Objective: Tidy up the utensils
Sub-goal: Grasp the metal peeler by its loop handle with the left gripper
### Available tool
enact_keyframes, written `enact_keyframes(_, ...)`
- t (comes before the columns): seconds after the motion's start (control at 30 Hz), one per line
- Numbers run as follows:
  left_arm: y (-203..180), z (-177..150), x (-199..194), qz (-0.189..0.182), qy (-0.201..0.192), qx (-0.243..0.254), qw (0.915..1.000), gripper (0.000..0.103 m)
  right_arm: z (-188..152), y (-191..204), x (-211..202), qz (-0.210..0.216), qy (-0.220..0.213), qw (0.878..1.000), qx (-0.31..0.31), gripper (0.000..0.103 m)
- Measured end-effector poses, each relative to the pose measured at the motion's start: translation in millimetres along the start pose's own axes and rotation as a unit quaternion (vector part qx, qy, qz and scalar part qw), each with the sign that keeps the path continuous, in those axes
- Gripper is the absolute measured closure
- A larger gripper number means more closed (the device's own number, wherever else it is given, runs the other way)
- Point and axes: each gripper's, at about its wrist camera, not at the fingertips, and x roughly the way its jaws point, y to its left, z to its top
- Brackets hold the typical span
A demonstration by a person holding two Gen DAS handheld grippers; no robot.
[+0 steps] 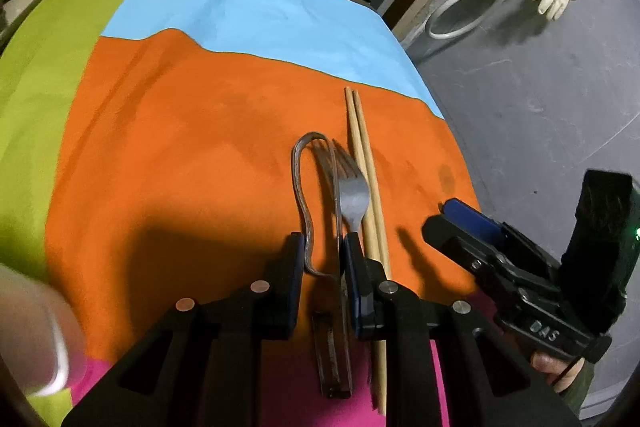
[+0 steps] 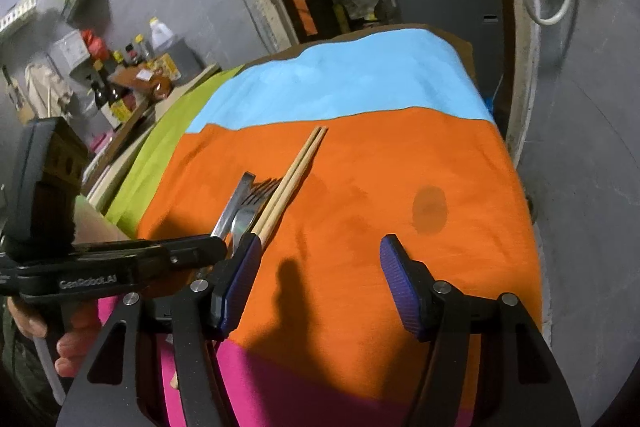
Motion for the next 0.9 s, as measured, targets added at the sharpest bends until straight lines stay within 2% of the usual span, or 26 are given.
enact_keyframes(0.17, 1, -14, -10, 0.039, -0.013, 0.007, 0.9992, 0.087, 0, 8, 9, 0.0, 0.014, 1.0, -0.015, 0.047)
enact_keyframes(0.3, -2, -27, -19, 0.089, -0.024, 0.022, 0.9955, 0.087, 3, 13, 17, -0.009, 0.024, 0.999, -0.025, 0.05)
enact_keyframes(0.5, -6, -39, -21, 0.109, -0.029, 0.038, 0.9928, 0.086, 13, 21, 31, -0.014, 0.037, 0.999, -0.034, 0.056)
enact_keyframes(0.73, -7, -40, -20, 0.116, -0.026, 0.038, 0.9922, 0.086, 20, 28, 39, -0.049, 0.043, 0.996, -0.06, 0.065)
enact_keyframes(0.9, -6, -41, -23, 0.115, -0.021, 0.039, 0.9924, 0.086, 19, 31, 41, -0.058, 0.051, 0.994, -0.075, 0.073)
